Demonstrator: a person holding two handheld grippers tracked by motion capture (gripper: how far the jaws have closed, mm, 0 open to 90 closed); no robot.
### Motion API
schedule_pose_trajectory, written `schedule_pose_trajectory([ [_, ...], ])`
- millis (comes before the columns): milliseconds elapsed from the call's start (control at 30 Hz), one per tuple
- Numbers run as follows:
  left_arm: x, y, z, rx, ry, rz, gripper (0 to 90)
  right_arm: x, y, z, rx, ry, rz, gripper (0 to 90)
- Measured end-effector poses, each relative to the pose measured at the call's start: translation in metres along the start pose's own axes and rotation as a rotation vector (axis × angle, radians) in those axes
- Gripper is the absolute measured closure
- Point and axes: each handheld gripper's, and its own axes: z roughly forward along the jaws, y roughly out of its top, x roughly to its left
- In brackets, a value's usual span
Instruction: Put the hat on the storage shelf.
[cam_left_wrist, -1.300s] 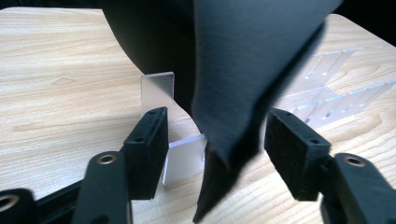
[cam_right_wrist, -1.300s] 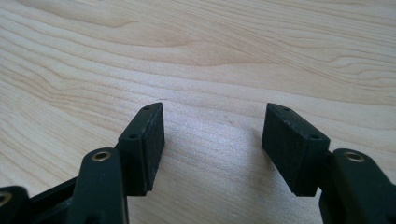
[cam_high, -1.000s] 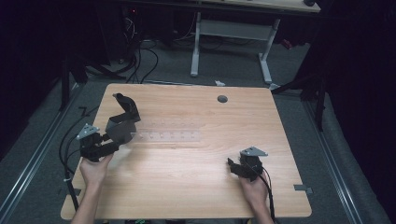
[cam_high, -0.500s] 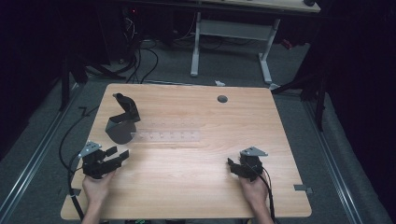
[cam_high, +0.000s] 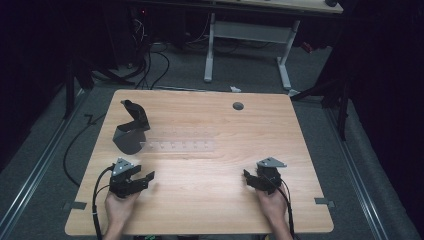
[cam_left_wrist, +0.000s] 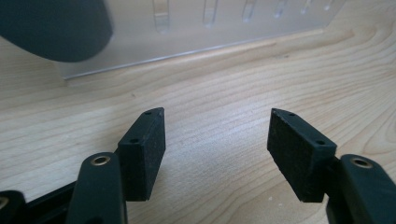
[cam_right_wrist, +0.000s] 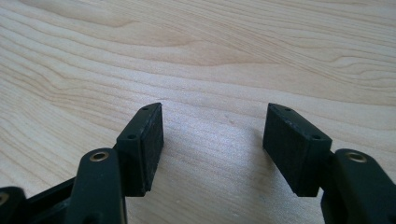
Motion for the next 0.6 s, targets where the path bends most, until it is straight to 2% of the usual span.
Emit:
schedule_pose_trajectory([
  [267, -0.005, -0.012, 0.011, 0.03, 0.048, 0.102, 36.5, 0.0, 0.0, 0.0, 0.0, 0.0, 0.0, 38.4],
  [367, -0.007, -0.016, 0.015, 0.051, 0.065, 0.138, 32.6, 0.0, 0.0, 0.0, 0.0, 0.0, -0.001, 38.3],
  [600, -0.007, -0.015, 0.016, 0.058, 0.061, 0.135, 29.9, 0.0, 0.0, 0.0, 0.001, 0.0, 0.001, 37.6],
])
